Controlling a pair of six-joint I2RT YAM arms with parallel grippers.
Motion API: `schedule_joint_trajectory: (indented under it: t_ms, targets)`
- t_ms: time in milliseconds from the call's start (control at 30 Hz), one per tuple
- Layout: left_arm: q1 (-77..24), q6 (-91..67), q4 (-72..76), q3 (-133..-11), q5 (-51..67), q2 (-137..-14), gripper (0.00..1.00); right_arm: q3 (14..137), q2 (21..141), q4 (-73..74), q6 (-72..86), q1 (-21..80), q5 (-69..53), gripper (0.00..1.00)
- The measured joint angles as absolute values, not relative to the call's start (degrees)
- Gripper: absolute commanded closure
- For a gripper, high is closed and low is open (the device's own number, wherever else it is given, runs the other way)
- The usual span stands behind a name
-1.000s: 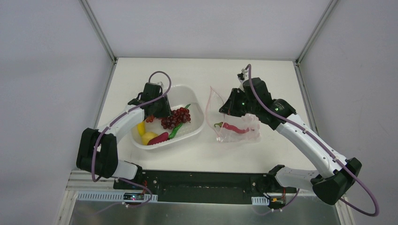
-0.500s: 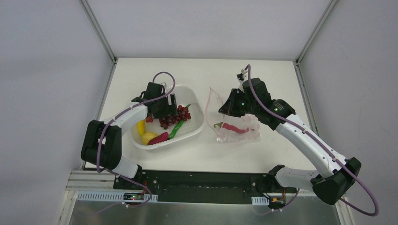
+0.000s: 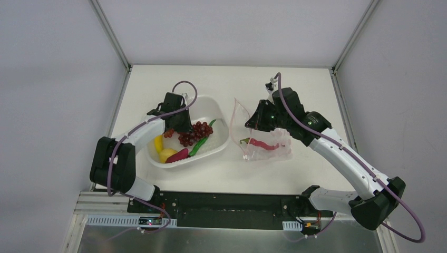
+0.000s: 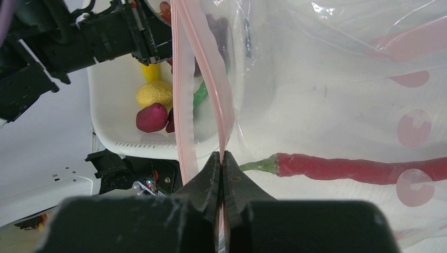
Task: Place the food in the zip-top bag and seal the zipper
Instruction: Pick up the fake fruit from the bin.
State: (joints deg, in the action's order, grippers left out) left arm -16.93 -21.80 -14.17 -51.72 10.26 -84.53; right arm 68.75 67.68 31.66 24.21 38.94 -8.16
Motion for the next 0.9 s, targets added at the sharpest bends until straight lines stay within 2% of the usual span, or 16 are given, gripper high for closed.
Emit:
schedule_joint_trajectory:
  t_ms: [300, 667, 900]
  targets:
    - [-16.9, -22.0, -18.0, -51.6, 8.2, -64.9, 1.00, 67.6, 67.2, 31.0, 24.5, 38.9, -7.7, 1.00]
    - [-17.0, -24.8, -20.4, -51.7, 8.5, -56.0, 1.00, 67.2, 67.0, 30.1, 24.8, 38.9, -7.7, 1.00]
    - [-17.0, -28.3, -20.8, -56.1, 13.0, -50.5, 1.00, 66.7, 66.9, 28.8, 25.3, 38.9, -7.7, 1.00]
